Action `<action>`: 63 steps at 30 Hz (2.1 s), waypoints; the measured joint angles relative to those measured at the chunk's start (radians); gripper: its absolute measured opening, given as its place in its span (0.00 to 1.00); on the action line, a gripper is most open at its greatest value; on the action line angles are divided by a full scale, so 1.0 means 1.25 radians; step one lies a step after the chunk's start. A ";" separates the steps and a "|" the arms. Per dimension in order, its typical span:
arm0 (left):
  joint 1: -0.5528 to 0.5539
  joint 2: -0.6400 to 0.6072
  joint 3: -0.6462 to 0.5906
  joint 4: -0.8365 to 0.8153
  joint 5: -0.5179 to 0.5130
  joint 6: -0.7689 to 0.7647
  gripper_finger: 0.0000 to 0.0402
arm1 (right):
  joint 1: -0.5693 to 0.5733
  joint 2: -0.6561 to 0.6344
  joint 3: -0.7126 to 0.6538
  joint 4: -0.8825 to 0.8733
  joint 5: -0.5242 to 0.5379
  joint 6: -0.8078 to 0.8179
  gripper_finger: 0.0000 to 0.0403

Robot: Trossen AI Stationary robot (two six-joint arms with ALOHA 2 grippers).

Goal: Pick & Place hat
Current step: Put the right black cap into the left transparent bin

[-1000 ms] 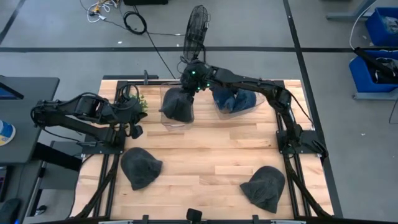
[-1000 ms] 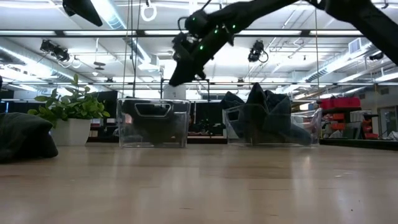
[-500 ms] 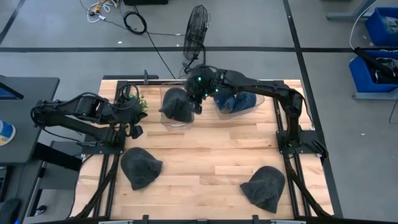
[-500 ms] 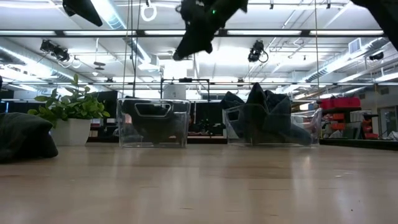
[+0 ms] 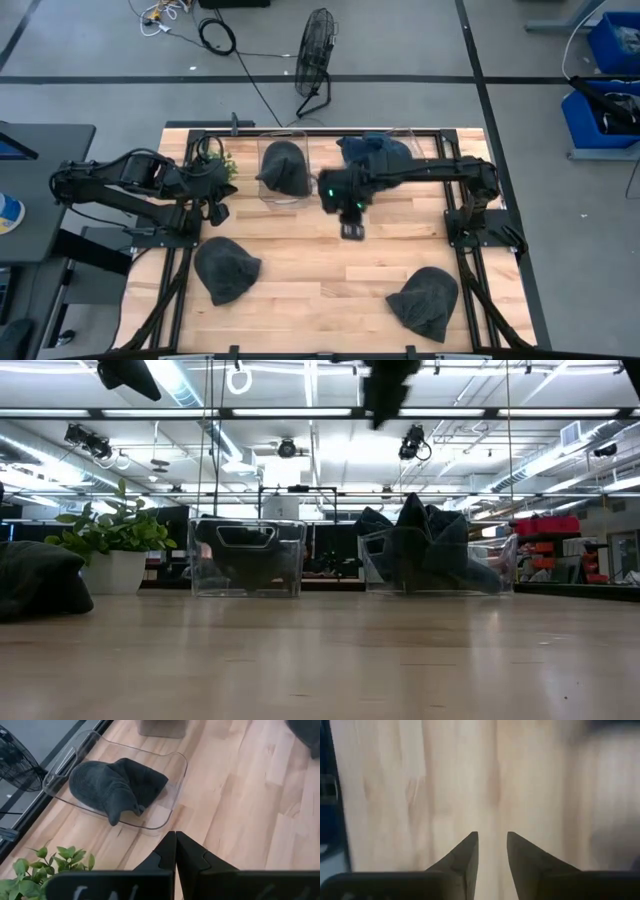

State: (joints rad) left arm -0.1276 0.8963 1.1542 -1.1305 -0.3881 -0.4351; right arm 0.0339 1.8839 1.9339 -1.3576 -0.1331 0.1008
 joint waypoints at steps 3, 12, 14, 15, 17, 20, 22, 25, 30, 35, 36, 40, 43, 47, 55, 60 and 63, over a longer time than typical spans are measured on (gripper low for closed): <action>0.000 0.000 0.000 0.000 -0.001 0.000 0.02 | 0.047 0.000 0.000 -0.085 0.021 0.078 0.26; 0.000 0.000 0.000 -0.001 -0.002 0.000 0.02 | 0.195 0.000 -0.002 -0.144 0.047 0.282 0.26; 0.000 0.000 0.000 -0.001 -0.003 0.001 0.02 | 0.227 -0.001 -0.015 -0.147 0.057 0.311 0.26; 0.000 0.000 0.000 -0.001 -0.002 0.001 0.02 | 0.241 -0.002 -0.025 -0.148 0.064 0.325 0.26; 0.000 0.000 0.000 -0.001 -0.002 0.001 0.02 | 0.262 -0.011 -0.047 -0.149 0.079 0.355 0.26; 0.000 0.000 0.000 0.000 -0.003 0.019 0.02 | 0.284 -0.030 -0.089 -0.142 0.079 0.404 0.26; 0.000 0.000 0.000 0.000 -0.003 0.028 0.02 | 0.294 -0.050 -0.125 -0.130 0.079 0.434 0.26; 0.000 0.000 0.000 0.004 -0.002 0.036 0.02 | 0.301 -0.096 -0.181 -0.088 0.080 0.471 0.26; -0.001 0.023 0.001 0.026 0.042 0.052 0.02 | 0.302 -0.189 -0.298 0.017 0.069 0.516 0.26; -0.001 0.080 0.001 0.038 0.042 0.057 0.02 | 0.320 -0.271 -0.447 0.077 0.058 0.575 0.26; -0.001 0.094 0.001 0.045 0.037 0.065 0.02 | 0.324 -0.280 -0.478 0.090 0.056 0.589 0.26; -0.001 0.148 0.001 0.081 0.034 0.092 0.02 | 0.343 -0.296 -0.571 0.171 -0.032 0.674 0.26; -0.001 0.183 0.001 0.098 0.034 0.094 0.02 | 0.364 -0.296 -0.611 0.193 -0.077 0.740 0.26; -0.001 0.218 0.000 0.106 0.033 0.094 0.02 | 0.403 -0.297 -0.655 0.156 -0.132 0.839 0.26; -0.001 0.241 0.000 0.108 0.033 0.094 0.02 | 0.460 -0.296 -0.753 0.324 -0.168 1.003 0.26; -0.001 0.241 0.000 0.108 0.033 0.082 0.02 | 0.488 -0.296 -0.776 0.328 -0.177 1.044 0.26; -0.001 0.241 0.000 0.109 0.033 0.071 0.02 | 0.505 -0.296 -0.788 0.321 -0.162 1.045 0.26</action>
State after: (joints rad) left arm -0.1287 1.1980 1.1542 -0.9949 -0.3466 -0.3462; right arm 0.6654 1.5139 0.9493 -0.9565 -0.3350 1.4072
